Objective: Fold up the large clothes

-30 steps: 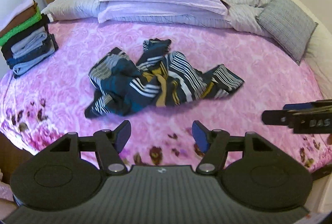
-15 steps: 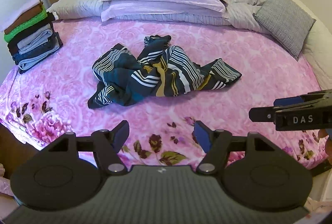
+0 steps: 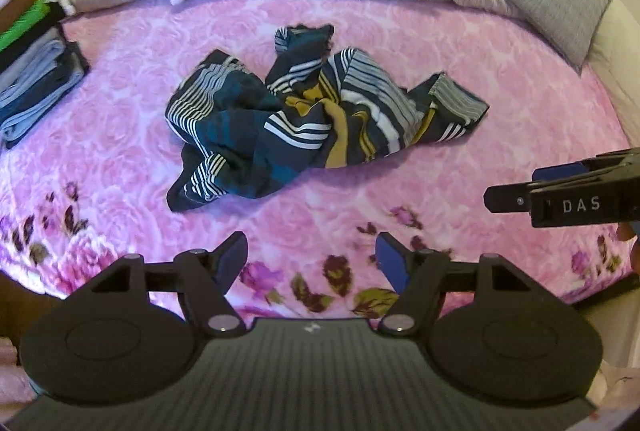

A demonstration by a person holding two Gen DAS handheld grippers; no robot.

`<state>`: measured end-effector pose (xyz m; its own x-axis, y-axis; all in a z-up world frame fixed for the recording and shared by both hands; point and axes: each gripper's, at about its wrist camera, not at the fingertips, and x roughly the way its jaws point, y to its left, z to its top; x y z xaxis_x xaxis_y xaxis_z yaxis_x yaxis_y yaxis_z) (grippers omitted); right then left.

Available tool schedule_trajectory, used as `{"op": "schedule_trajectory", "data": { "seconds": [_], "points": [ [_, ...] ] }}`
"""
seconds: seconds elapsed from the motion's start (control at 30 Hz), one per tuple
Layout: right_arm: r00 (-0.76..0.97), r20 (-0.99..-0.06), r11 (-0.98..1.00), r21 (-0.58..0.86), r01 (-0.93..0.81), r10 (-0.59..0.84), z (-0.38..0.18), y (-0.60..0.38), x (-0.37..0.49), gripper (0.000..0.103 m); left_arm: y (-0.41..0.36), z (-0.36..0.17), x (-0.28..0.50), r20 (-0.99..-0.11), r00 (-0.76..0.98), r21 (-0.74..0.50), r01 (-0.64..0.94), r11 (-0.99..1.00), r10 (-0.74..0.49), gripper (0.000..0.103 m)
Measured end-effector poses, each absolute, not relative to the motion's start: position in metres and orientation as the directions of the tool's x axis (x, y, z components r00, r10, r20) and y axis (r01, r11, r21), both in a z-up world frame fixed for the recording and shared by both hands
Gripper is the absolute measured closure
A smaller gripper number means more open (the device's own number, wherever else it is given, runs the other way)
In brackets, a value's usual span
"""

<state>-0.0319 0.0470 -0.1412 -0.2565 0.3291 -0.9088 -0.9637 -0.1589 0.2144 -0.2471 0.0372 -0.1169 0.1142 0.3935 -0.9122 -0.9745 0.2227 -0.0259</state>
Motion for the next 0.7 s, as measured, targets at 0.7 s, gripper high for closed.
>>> {"op": "schedule_trajectory", "data": {
  "seconds": [0.7],
  "points": [
    [-0.087, -0.918, 0.193, 0.173, -0.966, 0.387, -0.216, 0.188, -0.117, 0.038, 0.275, -0.215, -0.397, -0.949, 0.12, -0.03, -0.954, 0.298, 0.29, 0.036]
  ]
}}
